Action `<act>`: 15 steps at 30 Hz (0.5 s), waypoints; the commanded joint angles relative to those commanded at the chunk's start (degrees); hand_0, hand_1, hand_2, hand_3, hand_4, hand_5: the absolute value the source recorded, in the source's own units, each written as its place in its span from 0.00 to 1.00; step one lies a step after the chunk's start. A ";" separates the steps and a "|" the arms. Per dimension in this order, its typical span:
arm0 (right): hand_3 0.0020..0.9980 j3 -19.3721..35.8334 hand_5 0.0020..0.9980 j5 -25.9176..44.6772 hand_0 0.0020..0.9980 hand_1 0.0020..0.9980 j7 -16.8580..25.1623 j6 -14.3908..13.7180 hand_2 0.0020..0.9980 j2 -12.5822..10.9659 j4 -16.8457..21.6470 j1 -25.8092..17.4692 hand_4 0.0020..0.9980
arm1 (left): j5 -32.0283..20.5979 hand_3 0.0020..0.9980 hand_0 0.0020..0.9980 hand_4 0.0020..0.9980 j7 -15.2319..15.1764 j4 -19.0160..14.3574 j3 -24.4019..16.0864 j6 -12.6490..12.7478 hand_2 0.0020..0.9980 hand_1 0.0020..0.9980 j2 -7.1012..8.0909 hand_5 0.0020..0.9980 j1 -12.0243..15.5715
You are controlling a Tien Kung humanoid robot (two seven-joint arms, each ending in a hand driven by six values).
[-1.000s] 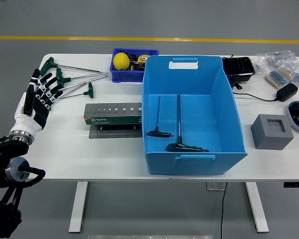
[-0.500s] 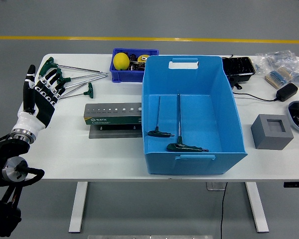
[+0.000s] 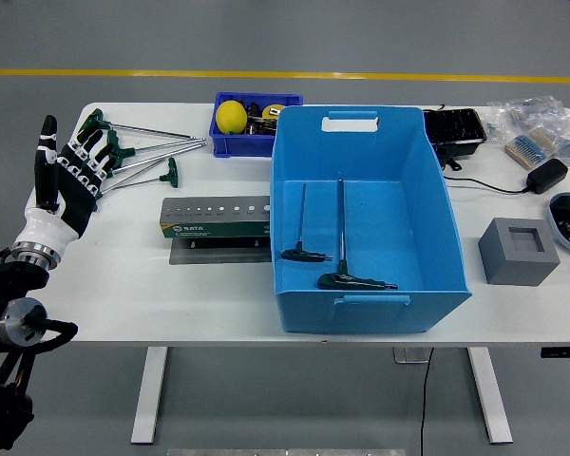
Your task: Lift tool from toolbox,place it in box,lift tool from toolbox,place it in box
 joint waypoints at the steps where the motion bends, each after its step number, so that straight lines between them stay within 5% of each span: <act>1: 0.57 0.04 0.69 -0.05 0.70 0.68 -0.01 0.00 0.74 0.00 0.00 0.01 0.80 | 0.67 0.90 1.00 0.97 0.00 -0.03 -0.08 -0.03 1.00 1.00 0.06 1.00 -0.03; 15: 0.57 -0.05 0.69 -0.04 0.70 0.68 0.03 0.03 0.74 -0.15 0.03 0.18 0.80 | 3.90 0.89 1.00 0.98 0.62 -0.05 -0.26 -1.45 1.00 1.00 0.74 1.00 -0.52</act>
